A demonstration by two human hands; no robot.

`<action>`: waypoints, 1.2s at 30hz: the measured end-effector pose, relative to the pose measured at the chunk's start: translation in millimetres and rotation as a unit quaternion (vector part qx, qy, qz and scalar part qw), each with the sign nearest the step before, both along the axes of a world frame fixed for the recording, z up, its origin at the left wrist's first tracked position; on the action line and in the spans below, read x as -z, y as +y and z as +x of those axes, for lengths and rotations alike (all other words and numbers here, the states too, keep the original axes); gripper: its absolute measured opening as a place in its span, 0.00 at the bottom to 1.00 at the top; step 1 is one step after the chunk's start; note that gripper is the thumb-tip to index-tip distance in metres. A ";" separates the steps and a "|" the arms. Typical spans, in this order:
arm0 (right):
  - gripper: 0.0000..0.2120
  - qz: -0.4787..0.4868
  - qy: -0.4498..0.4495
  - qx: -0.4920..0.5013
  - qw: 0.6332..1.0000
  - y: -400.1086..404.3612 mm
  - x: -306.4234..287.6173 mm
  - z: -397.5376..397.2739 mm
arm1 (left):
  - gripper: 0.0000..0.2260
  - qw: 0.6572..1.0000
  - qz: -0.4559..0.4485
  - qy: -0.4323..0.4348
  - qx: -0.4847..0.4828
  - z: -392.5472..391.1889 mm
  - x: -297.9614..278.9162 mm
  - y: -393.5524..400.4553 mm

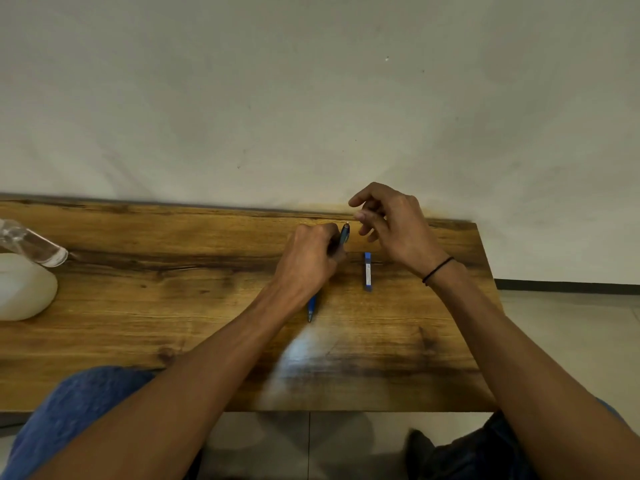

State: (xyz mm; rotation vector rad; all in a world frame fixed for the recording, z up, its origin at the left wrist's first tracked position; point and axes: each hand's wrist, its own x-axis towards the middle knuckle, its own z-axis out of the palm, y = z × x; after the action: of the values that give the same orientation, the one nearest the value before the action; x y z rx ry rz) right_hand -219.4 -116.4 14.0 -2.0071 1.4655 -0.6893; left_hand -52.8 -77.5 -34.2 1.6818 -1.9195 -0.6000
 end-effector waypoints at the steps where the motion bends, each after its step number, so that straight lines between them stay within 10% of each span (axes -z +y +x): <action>1: 0.07 -0.009 0.015 0.009 1.000 -1.7 3.4 -1.5 | 0.06 1.000 -0.003 0.001 0.000 0.3 0.1 -0.2; 14: 0.12 -0.014 0.237 -0.101 0.966 9.1 48.6 12.7 | 0.05 1.000 -0.003 0.014 -0.008 1.7 -2.5 0.4; 27: 0.05 -0.057 0.087 -0.065 0.993 -10.9 -4.6 -1.3 | 0.05 1.000 -0.008 -0.008 -0.006 0.2 0.0 -0.9; 36: 0.05 -0.081 0.143 -0.153 0.974 -1.4 -40.0 11.0 | 0.07 1.000 0.018 -0.002 -0.016 0.0 6.7 -3.1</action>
State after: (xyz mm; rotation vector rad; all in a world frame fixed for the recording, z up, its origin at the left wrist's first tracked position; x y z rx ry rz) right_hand -208.4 -117.8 54.0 -2.4738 1.2388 -0.4104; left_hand -52.8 -80.5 -40.9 1.7350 -1.8911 -0.6228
